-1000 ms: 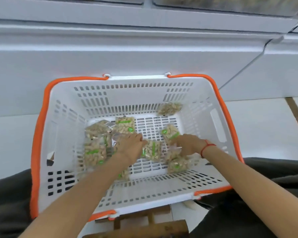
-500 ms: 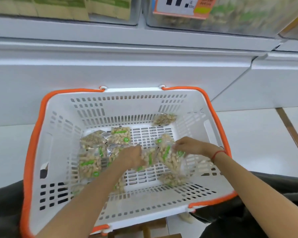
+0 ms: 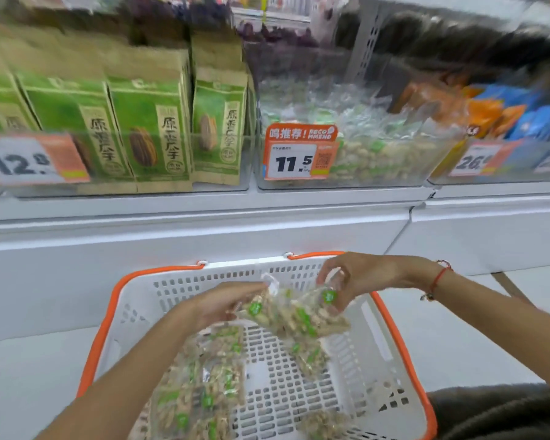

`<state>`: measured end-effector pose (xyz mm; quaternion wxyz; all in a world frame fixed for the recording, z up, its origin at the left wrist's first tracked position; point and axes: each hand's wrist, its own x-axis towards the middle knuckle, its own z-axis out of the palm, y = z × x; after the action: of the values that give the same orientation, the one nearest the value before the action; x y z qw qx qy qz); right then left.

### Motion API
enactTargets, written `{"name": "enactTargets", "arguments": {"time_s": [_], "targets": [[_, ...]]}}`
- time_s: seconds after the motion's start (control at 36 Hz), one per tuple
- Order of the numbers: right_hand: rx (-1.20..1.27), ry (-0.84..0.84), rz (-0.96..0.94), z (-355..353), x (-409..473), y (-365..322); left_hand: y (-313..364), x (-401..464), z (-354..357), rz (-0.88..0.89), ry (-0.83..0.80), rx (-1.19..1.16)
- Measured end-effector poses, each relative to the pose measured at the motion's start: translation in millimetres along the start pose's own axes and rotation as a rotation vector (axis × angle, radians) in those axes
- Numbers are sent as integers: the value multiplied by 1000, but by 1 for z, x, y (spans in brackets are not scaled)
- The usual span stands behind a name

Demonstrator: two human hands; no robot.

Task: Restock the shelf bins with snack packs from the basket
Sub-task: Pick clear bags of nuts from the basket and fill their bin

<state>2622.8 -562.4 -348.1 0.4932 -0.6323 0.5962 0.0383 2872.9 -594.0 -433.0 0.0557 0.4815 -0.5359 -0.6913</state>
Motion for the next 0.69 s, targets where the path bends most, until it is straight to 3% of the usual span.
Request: {"name": "enactTargets", "arguments": {"time_s": [0.17, 0.28, 0.42, 0.53, 0.69], "targets": [[-78, 86, -248, -1, -29, -26, 49, -27, 14, 67, -107, 116], [-28, 243, -330, 10, -31, -30, 67, -29, 32, 50, -165, 178], [10, 396, -332, 8, -34, -31, 71, -29, 25, 18, -281, -37], [84, 557, -403, -2, -35, -28, 71, -32, 19, 91, -233, -214], [133, 758, -525, -5, -40, -30, 84, -45, 29, 304, -146, 8]]}}
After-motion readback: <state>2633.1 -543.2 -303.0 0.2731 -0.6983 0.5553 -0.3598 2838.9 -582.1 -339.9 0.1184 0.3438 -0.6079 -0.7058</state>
